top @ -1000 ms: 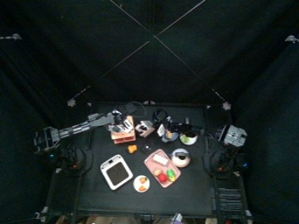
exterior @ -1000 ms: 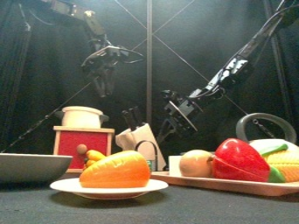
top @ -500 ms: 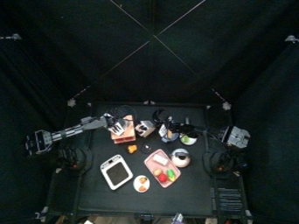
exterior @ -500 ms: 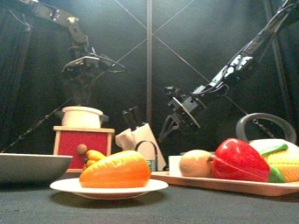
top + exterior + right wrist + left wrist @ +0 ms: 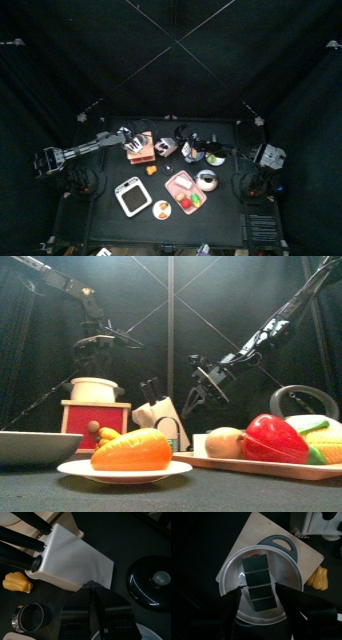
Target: Grab green sushi roll
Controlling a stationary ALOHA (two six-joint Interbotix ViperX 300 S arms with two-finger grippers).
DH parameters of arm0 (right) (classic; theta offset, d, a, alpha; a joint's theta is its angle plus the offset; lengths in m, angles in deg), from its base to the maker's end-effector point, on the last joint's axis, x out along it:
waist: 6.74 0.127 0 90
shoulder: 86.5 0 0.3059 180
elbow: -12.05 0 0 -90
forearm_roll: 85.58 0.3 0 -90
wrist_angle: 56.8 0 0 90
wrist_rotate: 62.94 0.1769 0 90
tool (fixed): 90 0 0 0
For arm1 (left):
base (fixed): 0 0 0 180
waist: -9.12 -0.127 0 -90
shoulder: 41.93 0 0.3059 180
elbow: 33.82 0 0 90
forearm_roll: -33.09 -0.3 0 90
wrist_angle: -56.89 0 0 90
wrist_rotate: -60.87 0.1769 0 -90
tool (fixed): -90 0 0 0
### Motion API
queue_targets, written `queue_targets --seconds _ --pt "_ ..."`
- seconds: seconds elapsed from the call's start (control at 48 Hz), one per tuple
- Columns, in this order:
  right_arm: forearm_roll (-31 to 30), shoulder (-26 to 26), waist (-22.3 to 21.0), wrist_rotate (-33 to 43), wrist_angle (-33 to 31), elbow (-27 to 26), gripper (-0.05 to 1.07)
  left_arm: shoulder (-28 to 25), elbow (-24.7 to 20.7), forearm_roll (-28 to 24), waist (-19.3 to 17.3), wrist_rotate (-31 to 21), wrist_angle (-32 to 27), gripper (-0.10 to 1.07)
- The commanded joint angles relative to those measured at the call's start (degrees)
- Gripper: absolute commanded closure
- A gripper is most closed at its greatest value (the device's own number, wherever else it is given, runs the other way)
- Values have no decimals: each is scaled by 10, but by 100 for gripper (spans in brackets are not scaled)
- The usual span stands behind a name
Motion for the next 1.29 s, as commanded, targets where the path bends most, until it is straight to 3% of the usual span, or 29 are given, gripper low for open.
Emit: queue_targets --seconds 0.0,0.646,1.271 --pt "0 21 1 -1 4 -7 64 -4 -7 0 -6 3 3 7" --pt "0 17 1 -1 4 -10 64 -18 9 36 -33 4 40 7" --pt "0 16 1 0 3 -11 64 -20 33 38 -47 3 74 9"
